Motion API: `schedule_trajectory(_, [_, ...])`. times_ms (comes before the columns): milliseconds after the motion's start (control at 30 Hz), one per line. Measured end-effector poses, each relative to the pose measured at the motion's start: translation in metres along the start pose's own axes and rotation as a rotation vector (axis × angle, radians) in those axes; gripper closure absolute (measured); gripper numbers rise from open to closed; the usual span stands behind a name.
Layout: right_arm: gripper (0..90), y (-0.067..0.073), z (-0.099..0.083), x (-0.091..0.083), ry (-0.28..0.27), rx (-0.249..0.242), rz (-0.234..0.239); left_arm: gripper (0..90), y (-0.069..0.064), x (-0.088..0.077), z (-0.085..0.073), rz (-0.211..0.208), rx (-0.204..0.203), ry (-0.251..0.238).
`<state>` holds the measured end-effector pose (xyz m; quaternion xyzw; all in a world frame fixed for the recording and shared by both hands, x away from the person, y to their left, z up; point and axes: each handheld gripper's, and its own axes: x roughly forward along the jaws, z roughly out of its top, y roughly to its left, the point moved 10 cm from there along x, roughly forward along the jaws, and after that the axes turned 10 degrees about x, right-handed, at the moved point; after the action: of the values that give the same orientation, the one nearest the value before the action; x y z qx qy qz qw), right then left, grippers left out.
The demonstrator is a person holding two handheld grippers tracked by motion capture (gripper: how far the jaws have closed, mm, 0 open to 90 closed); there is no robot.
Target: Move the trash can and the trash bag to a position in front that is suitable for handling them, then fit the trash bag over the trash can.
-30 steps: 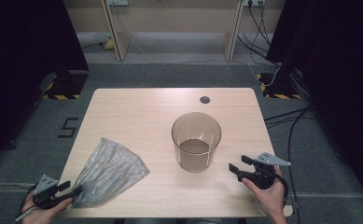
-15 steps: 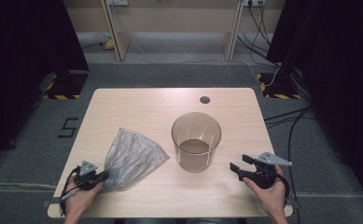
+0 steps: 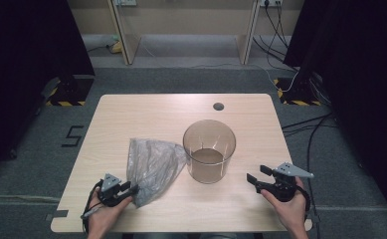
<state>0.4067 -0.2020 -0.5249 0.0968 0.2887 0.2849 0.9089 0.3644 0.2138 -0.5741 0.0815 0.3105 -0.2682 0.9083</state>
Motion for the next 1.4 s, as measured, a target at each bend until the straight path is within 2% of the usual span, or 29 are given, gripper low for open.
schedule_trajectory(67, [30.1,0.0,0.0,0.001,0.002,-0.003,-0.001,57.3,-0.014,-0.001,0.0,-0.068,0.029,-0.025])
schedule_trajectory(100, [30.1,0.0,0.0,0.001,0.003,-0.002,-0.001,56.0,-0.018,-0.001,0.001,-0.081,0.046,-0.038])
schedule_trajectory(167, [30.1,0.0,0.0,0.001,-0.001,0.0,-0.004,51.4,-0.018,-0.002,0.003,-0.059,0.069,-0.063])
schedule_trajectory(200, [30.1,0.0,0.0,0.001,-0.002,0.004,-0.004,48.2,-0.015,-0.003,0.004,-0.042,0.067,-0.076])
schedule_trajectory(233, [30.0,-0.001,0.001,0.0,-0.006,0.006,-0.007,45.2,-0.015,-0.003,0.004,-0.042,0.067,-0.076])
schedule_trajectory(267, [29.2,-0.001,0.001,-0.001,-0.01,0.012,-0.007,41.8,-0.007,-0.007,0.007,-0.022,0.056,-0.114])
schedule_trajectory(333, [28.0,-0.003,0.001,-0.001,-0.016,0.024,-0.013,37.0,0.001,-0.011,0.01,-0.001,0.03,-0.156])
schedule_trajectory(533, [27.0,-0.01,-0.003,-0.004,-0.021,0.04,-0.033,22.4,0.018,-0.011,0.018,0.034,-0.062,-0.234])
schedule_trajectory(633, [27.9,-0.01,-0.005,-0.007,-0.023,0.041,-0.036,20.4,0.021,-0.012,0.018,0.041,-0.077,-0.26])
schedule_trajectory(767, [27.2,-0.009,-0.002,-0.007,-0.033,0.032,-0.037,20.4,0.021,-0.018,0.017,0.051,-0.073,-0.287])
schedule_trajectory(1000, [25.1,-0.008,0.004,-0.001,-0.049,0.026,-0.025,22.5,0.024,-0.019,0.013,0.075,-0.084,-0.271])
schedule_trajectory(1167, [26.4,-0.011,0.002,0.002,-0.038,0.033,-0.027,25.9,0.034,-0.012,0.017,0.103,-0.089,-0.211])
schedule_trajectory(1233, [26.6,-0.01,0.001,0.002,-0.036,0.03,-0.029,26.6,0.036,-0.009,0.017,0.105,-0.095,-0.193])
schedule_trajectory(1267, [26.8,-0.01,0.002,0.002,-0.037,0.028,-0.031,26.6,0.039,-0.005,0.018,0.109,-0.112,-0.178])
schedule_trajectory(1400, [27.0,-0.006,0.002,0.002,-0.038,0.015,-0.041,28.3,0.041,0.008,0.02,0.108,-0.109,-0.134])
